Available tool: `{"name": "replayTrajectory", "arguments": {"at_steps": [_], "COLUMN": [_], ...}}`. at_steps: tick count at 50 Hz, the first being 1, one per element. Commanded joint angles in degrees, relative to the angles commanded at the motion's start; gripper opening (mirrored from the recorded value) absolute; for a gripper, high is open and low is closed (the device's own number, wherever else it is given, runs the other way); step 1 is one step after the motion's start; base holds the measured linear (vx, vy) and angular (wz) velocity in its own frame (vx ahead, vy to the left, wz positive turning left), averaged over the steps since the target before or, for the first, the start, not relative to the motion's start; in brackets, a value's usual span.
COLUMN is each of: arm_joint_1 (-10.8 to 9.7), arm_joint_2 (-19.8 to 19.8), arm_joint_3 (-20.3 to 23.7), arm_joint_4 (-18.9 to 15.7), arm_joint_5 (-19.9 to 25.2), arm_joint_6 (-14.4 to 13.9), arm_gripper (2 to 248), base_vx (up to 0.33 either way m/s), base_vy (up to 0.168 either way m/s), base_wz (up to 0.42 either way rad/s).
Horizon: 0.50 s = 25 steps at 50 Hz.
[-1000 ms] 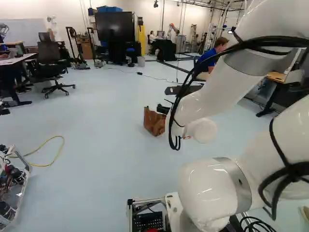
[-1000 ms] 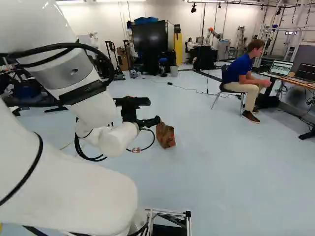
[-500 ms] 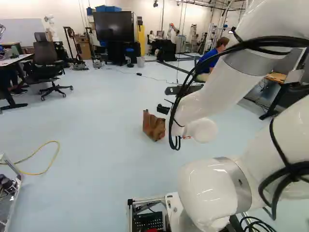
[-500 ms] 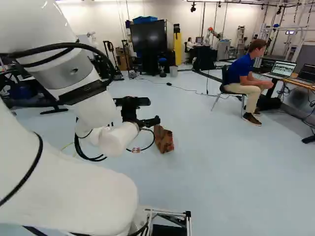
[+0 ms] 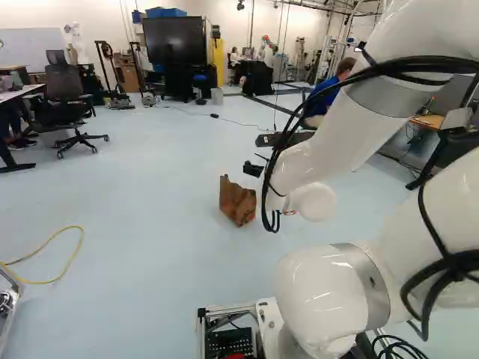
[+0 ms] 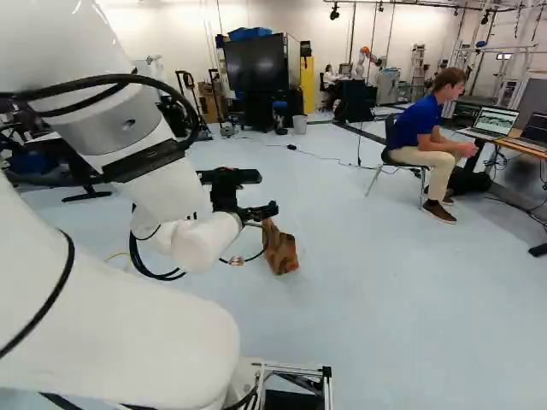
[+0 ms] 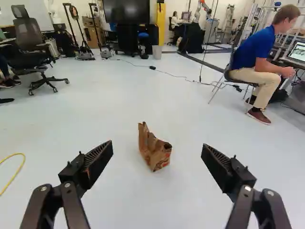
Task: Pick up the grocery bag from the ground
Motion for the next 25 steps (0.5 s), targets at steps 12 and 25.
{"name": "replayTrajectory", "arguments": {"at_steps": [12, 25], "arm_joint_1": [0.0, 0.0], "arm_joint_2": [0.0, 0.0], "arm_joint_3": [0.0, 0.0], "arm_joint_4": [0.0, 0.0], "arm_joint_5": [0.0, 0.0], "arm_joint_6": [0.0, 0.0], "arm_gripper": [247, 247], "base_vx": [0.18, 0.213], "base_vy": [-0.058, -0.07], "base_wz": [-0.002, -0.003]}}
